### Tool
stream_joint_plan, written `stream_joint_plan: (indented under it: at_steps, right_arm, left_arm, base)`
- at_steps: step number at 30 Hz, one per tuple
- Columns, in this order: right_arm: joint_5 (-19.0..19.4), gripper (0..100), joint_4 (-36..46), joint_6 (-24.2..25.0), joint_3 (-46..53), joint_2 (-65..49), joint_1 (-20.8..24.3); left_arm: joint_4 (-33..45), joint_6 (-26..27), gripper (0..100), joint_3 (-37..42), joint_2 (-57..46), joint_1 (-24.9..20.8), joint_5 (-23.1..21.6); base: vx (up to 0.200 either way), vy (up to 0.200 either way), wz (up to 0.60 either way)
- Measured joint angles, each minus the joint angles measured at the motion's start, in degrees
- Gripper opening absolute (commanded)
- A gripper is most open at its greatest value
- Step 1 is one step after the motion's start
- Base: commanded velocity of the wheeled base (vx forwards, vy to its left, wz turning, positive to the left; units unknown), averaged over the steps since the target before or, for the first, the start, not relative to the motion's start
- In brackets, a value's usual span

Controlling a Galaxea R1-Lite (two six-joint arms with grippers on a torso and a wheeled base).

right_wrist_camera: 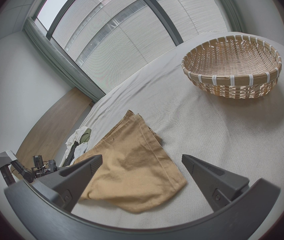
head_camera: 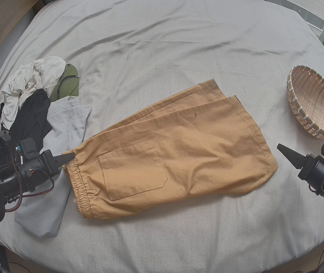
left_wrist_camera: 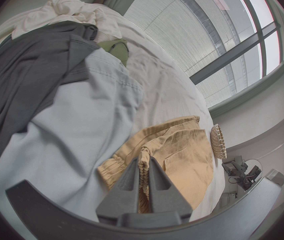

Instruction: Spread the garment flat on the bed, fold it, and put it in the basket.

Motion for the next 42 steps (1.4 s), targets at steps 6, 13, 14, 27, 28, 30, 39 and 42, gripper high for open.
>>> stream_joint_plan:
  at_steps: [6,13,14,27,28,30,39,42]
  right_arm:
    - [0.0,100,0.0,0.0,0.0,0.0,0.0]
    - [0.0,100,0.1,-0.1,0.0,0.0,0.1]
    - [0.0,100,0.1,-0.1,0.0,0.0,0.1]
    - [-0.2,100,0.3,-0.4,-6.6,1.4,2.0]
    - [-0.2,100,0.4,-0.4,-7.8,2.0,2.2]
    - [-0.3,100,0.5,-0.4,-10.2,3.2,2.6]
    - [-0.2,100,4.3,-0.8,-23.5,10.8,3.4]
    - [-0.2,100,8.6,-0.9,-29.1,13.2,3.9]
  left_arm:
    - [0.0,0.0,0,1.8,-0.4,1.5,-0.1]
    - [0.1,-0.1,0,2.1,-0.5,1.8,-0.1]
    - [0.1,-0.1,100,2.1,-0.5,1.8,-0.1]
    - [0.4,-3.9,100,2.9,-3.6,2.4,-0.5]
    - [0.4,-4.1,100,3.1,-4.1,2.4,-0.5]
    - [0.5,-4.4,100,3.6,-5.0,2.4,-0.5]
    - [0.5,-5.9,100,6.3,-8.9,2.1,-2.1]
    - [0.5,-7.9,100,6.7,-10.0,2.0,-2.7]
  base:
    - [0.000,0.000,0.00]
    - [0.000,0.000,0.00]
    - [0.000,0.000,0.00]
    - [0.000,0.000,0.00]
    - [0.000,0.000,0.00]
    - [0.000,0.000,0.00]
    - [0.000,0.000,0.00]
    - [0.000,0.000,0.00]
